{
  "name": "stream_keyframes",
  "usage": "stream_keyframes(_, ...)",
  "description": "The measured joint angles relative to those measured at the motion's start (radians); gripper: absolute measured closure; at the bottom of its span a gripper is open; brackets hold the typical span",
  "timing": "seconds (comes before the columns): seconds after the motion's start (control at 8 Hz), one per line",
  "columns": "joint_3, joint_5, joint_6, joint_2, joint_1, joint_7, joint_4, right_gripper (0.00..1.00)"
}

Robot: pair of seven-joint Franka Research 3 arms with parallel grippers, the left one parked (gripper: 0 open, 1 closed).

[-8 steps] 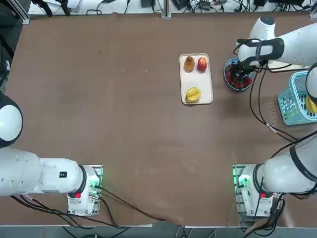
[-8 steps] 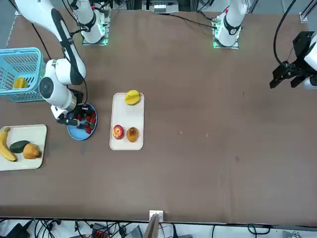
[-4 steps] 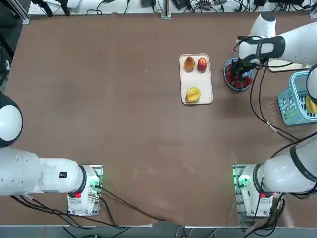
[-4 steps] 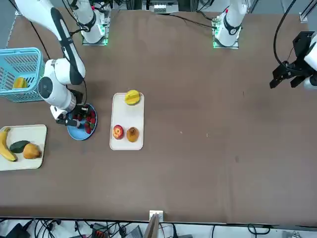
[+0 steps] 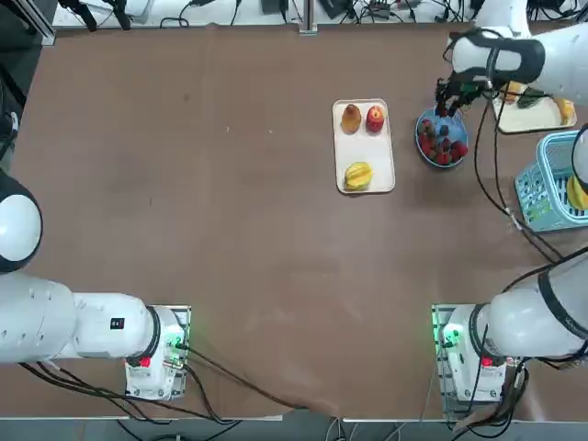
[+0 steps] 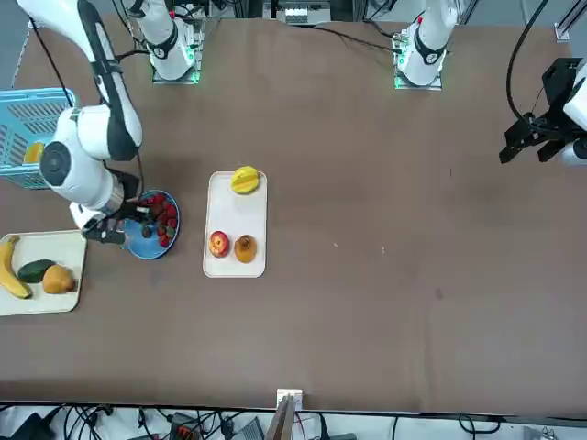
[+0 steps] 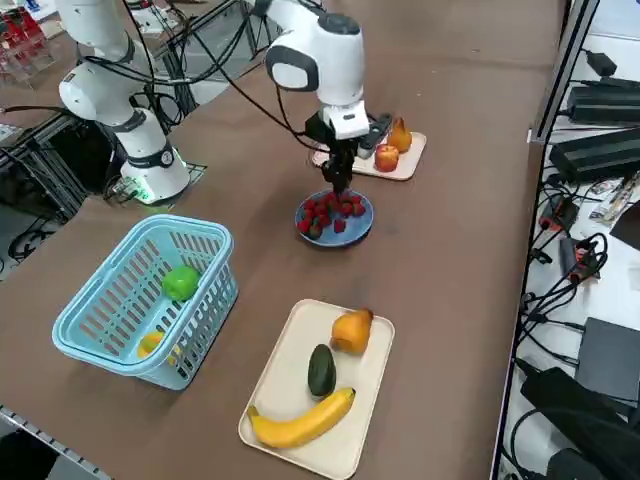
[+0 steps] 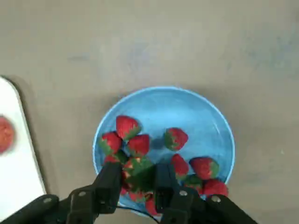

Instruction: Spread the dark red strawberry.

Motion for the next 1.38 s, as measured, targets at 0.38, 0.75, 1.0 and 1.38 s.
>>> stream_keyframes(0.38,0.0,0.0,0.0,0.122,0.0,0.0,0.122,0.61)
stream_keyframes(0.75,-0.001,-0.002,0.003,0.221,0.0,-0.001,0.177,0.61)
stream_keyframes(1.0,-0.004,-0.002,0.002,0.23,-0.009,-0.002,0.184,0.51)
stream_keyframes(1.38,-0.005,-0.003,0.001,0.23,-0.028,-0.002,0.185,0.09)
